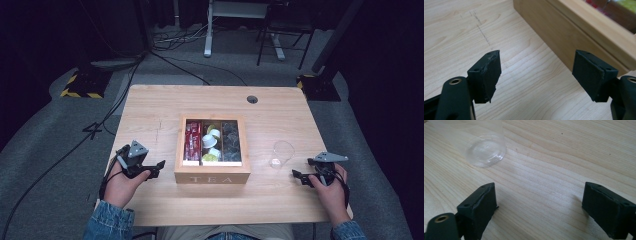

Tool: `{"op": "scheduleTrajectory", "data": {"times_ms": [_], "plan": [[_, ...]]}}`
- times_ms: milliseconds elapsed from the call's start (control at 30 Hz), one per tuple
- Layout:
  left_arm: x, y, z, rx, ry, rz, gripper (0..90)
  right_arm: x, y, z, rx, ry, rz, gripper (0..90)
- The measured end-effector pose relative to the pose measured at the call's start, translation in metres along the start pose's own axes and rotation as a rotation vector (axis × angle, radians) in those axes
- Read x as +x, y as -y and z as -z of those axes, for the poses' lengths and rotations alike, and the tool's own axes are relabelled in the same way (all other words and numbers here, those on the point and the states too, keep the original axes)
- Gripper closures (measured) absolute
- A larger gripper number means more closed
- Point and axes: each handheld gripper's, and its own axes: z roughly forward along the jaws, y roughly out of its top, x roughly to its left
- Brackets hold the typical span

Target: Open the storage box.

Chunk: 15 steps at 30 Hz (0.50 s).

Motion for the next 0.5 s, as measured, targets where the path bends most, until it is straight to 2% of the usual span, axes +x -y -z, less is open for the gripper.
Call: {"op": "scheduleTrajectory", "data": {"times_ms": [133,400,500], "plan": [[-0.007,-0.005,0.007,-0.013,0.029,0.007,24.3,0.0,0.0,0.0,0.0,0.0,0.0,12.2],[-0.025,-0.015,0.015,-0.041,0.095,-0.036,26.7,0.0,0.0,0.0,0.0,0.0,0.0,12.2],[-0.032,-0.017,0.013,-0.042,0.141,-0.037,26.5,0.0,0.0,0.0,0.0,0.0,0.0,12.2]]}}
